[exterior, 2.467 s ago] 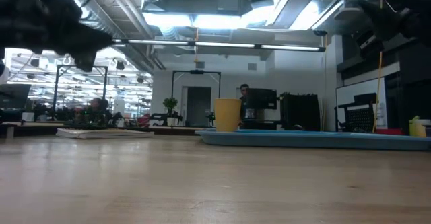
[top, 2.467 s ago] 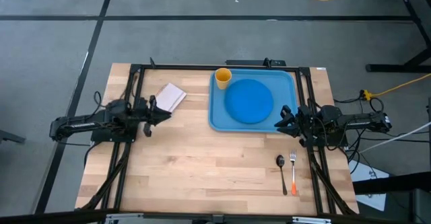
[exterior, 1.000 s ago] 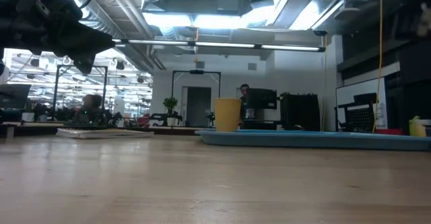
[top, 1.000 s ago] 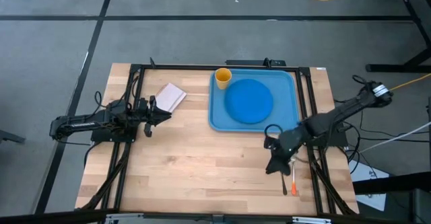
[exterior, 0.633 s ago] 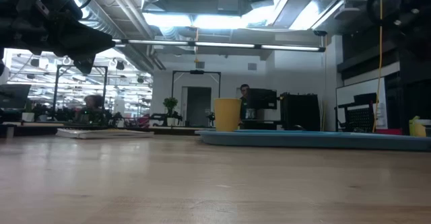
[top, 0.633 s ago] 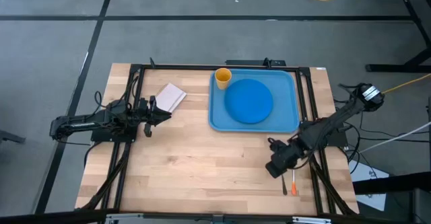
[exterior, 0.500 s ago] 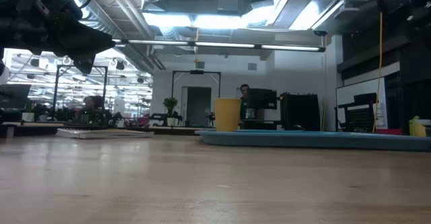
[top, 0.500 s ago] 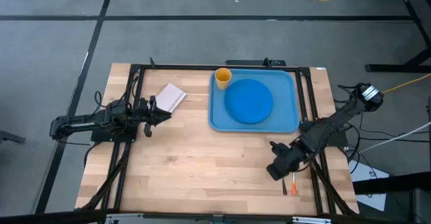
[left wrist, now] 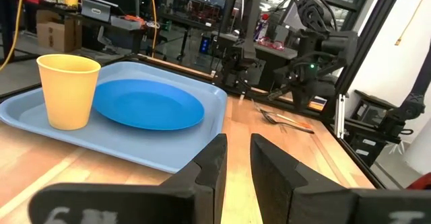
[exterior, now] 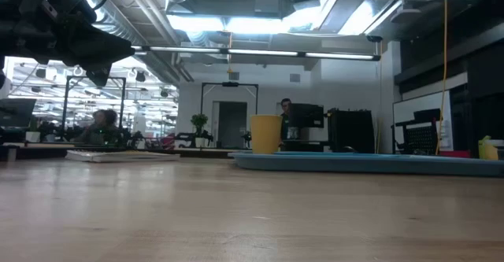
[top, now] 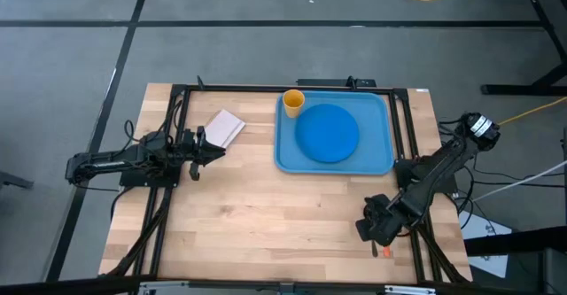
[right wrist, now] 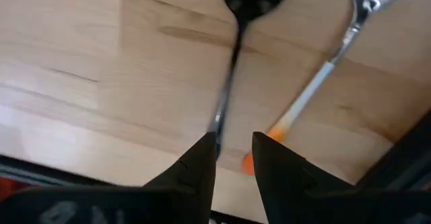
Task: Pick and place plate/cup/fork/spoon on tray
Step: Put the black spoon on the tray to the right of the blue plate
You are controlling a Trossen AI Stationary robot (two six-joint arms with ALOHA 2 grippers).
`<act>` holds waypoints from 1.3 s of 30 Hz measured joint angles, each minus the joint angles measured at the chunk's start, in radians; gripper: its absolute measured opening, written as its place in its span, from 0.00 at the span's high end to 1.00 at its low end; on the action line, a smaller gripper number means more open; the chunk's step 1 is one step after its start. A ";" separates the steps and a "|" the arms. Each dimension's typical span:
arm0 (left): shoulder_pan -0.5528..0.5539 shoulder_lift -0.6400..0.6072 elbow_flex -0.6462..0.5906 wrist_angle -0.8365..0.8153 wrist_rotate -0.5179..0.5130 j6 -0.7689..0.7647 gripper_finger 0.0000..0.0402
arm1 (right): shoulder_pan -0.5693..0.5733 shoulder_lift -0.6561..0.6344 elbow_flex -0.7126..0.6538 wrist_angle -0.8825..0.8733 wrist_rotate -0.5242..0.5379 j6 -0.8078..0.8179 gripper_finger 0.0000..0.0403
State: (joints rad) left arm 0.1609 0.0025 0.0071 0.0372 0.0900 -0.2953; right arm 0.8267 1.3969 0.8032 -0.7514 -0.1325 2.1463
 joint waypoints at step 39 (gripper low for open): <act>0.000 0.000 0.000 0.000 0.000 0.000 0.85 | 0.098 0.175 -0.001 0.012 0.245 0.049 0.75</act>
State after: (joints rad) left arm 0.1608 0.0027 0.0071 0.0372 0.0901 -0.2955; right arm 0.9249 1.5716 0.8021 -0.7395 0.1127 2.1956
